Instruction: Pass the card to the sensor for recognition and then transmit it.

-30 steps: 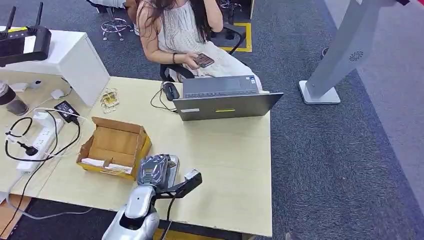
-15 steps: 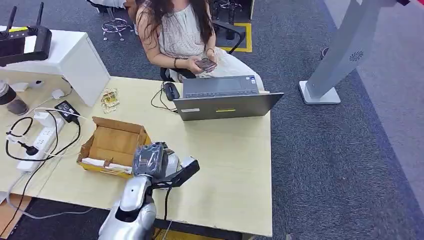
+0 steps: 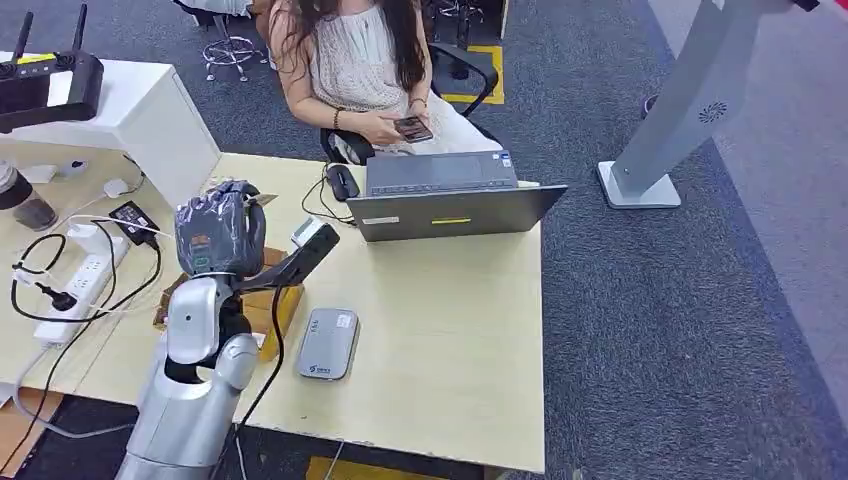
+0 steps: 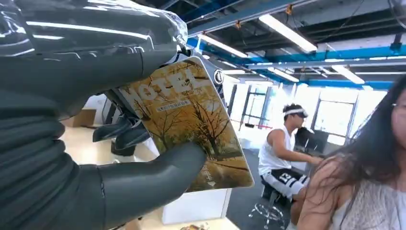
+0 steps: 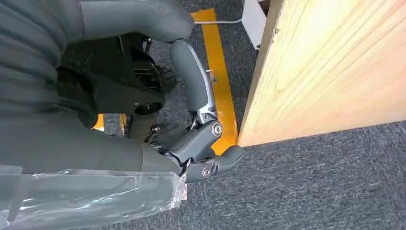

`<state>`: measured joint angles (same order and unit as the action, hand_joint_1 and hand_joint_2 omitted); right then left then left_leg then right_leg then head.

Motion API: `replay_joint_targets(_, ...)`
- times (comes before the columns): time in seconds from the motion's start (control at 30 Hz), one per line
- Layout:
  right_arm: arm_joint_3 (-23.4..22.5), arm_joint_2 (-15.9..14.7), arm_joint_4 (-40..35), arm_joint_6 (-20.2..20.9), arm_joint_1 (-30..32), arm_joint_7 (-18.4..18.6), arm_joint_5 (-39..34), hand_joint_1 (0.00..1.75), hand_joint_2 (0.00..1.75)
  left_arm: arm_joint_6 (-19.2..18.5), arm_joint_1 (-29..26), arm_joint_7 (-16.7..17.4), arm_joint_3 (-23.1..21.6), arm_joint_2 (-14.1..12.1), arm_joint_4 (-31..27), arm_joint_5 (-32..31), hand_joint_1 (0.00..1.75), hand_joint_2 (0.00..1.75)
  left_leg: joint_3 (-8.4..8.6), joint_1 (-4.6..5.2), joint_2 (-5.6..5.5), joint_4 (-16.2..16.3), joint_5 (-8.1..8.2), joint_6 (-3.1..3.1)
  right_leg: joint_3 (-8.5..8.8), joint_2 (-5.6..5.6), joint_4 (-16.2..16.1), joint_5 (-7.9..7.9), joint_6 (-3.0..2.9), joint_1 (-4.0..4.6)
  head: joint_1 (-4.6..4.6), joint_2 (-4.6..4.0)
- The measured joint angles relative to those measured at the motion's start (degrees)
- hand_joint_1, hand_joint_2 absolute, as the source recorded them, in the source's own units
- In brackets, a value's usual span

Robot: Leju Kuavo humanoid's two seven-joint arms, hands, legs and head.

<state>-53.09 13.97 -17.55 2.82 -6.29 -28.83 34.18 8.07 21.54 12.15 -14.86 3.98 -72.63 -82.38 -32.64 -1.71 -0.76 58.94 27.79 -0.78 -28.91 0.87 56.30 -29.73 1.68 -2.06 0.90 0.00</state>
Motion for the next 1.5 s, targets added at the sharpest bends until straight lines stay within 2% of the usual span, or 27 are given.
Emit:
replay_joint_targets(0.2,0.6,0.0,0.1,0.0,0.0,0.0,0.0,0.0,1.75,0.5,1.1,0.5,0.5,-1.0,-0.5,-1.2,1.75,1.75,0.0,0.0,0.0,0.0,0.0,0.0,-0.02,-0.01,0.0,0.0,0.0,0.0,0.0,0.0)
replay_joint_targets(0.43,1.0,0.0,0.3,0.0,0.0,0.2,0.1,0.0,1.75,-1.4,5.6,-0.3,2.1,-2.8,-0.2,0.8,1.75,1.75,0.01,-0.02,0.0,0.0,-0.05,-0.02,-0.02,0.0,0.0,0.04,-0.04,0.01,0.0,0.0)
replay_joint_targets(0.8,1.0,-0.1,0.5,-0.2,0.0,0.5,-0.2,0.0,1.75,-2.3,5.7,-0.4,2.2,-3.0,0.1,1.2,1.75,1.75,0.0,-0.01,0.01,0.0,-0.04,-0.01,-0.03,0.01,0.0,0.04,-0.04,0.01,0.02,0.0)
replay_joint_targets(0.83,1.0,-0.1,0.5,-0.2,0.0,0.5,-0.2,0.0,1.75,-2.3,5.7,-0.4,2.2,-3.1,0.1,1.3,0.0,1.75,0.0,-0.01,0.01,0.0,-0.04,-0.01,-0.03,0.01,0.0,0.04,-0.04,0.01,0.02,0.0)
replay_joint_targets(1.37,1.9,-0.1,0.5,-0.3,-0.1,1.0,-0.5,0.0,1.75,-3.3,5.5,-0.2,2.1,-3.2,2.4,0.9,0.0,1.75,-0.01,-0.01,0.01,0.0,-0.04,-0.01,-0.04,0.01,0.0,0.04,-0.04,0.01,0.0,0.0)
replay_joint_targets(1.5,1.9,-0.2,0.5,-0.5,-0.1,1.0,-1.0,0.0,1.75,-2.7,3.9,-1.8,2.1,-3.1,2.3,2.3,0.0,1.75,0.0,-0.01,0.02,0.0,-0.04,-0.01,-0.04,0.02,0.0,0.04,-0.04,0.01,0.02,0.0)
